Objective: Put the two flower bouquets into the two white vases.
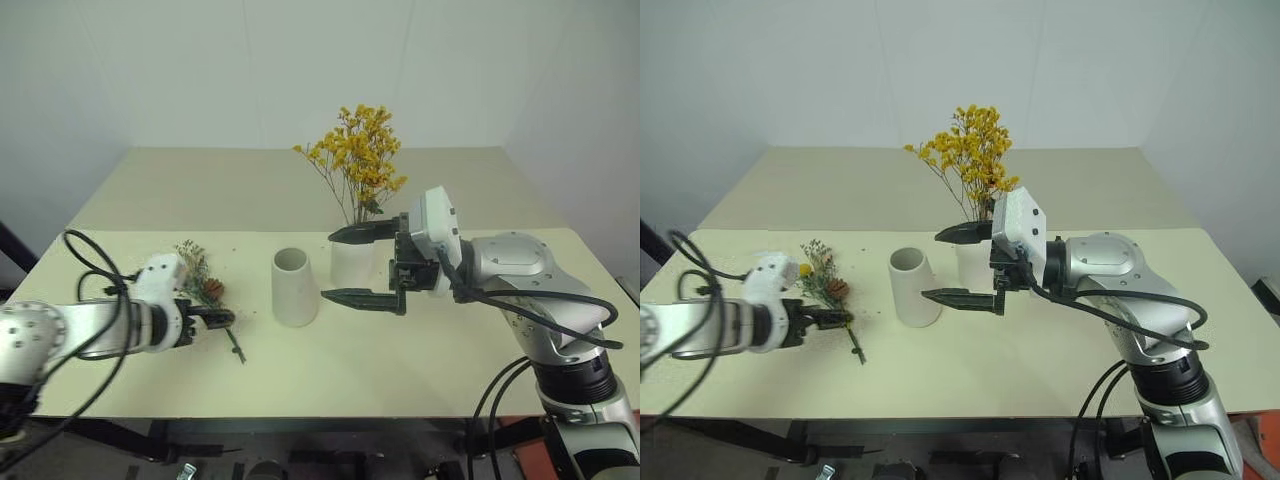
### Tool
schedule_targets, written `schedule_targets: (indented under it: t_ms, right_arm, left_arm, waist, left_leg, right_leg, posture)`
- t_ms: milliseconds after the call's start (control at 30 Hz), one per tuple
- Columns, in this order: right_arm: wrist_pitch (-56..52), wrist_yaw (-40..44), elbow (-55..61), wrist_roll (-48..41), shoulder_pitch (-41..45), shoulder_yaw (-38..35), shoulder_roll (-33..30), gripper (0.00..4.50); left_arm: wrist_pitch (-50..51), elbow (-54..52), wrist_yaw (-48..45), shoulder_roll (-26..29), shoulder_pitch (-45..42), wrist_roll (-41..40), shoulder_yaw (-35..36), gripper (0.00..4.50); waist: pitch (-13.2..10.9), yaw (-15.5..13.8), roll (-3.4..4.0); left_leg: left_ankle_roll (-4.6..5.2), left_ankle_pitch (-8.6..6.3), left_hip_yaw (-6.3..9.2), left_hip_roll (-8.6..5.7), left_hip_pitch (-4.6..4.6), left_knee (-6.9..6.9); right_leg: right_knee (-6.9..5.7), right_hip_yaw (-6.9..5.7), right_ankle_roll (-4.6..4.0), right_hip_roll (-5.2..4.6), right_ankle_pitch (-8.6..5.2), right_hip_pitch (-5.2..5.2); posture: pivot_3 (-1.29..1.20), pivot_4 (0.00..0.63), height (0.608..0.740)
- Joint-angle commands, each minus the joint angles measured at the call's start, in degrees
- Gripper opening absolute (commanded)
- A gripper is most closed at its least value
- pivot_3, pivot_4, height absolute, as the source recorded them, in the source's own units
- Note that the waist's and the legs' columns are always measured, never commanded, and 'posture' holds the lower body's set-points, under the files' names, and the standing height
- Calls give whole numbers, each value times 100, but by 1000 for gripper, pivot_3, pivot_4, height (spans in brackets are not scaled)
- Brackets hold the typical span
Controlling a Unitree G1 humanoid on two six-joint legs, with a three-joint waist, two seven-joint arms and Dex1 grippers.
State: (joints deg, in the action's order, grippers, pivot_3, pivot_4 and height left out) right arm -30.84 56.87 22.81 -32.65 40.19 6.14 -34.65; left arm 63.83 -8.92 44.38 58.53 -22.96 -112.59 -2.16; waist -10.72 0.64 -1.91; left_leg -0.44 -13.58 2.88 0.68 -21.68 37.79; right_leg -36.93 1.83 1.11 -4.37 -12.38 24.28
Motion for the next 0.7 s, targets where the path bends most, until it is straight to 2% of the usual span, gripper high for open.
schedule_targets:
  t_ms: [33, 300, 433, 700]
  right_arm:
    - [149, -36, 182, 12, 68, -113, 11, 4474]
    - [184, -35, 233, -8, 22, -107, 39, 4474]
    - [160, -52, 263, -25, 25, -120, 48, 4500]
    - [113, -68, 291, -57, 11, -161, 13, 4500]
  left_arm:
    - [-59, 172, 724, -247, -317, -41, 19, 4500]
    - [59, 954, 1638, -918, -845, -41, -98, 4500]
    - [196, 1083, 1745, -1150, -924, -41, -38, 3650]
    - [333, 1172, 1843, -1270, -817, -41, 195, 1197]
  waist:
    - [0, 13, -1]
    - [1, 6, -2]
    - [2, 5, -3]
    - [2, 5, -3]
  left_leg:
    - [-3, -1, 0, 0, -3, 1]
    - [-8, -2, 0, -2, 1, 1]
    - [-10, -1, 1, -5, 4, 1]
    - [-13, 1, 2, -5, 4, 1]
  right_leg:
    - [1, 0, 0, 1, 0, 2]
    - [0, 1, 0, 0, 0, 0]
    - [0, 0, 0, -2, 0, -4]
    - [0, 0, 1, -2, 0, -4]
  posture:
    - [0, 150, 740]
    - [0, 150, 740]
    - [0, 150, 740]
    - [0, 150, 740]
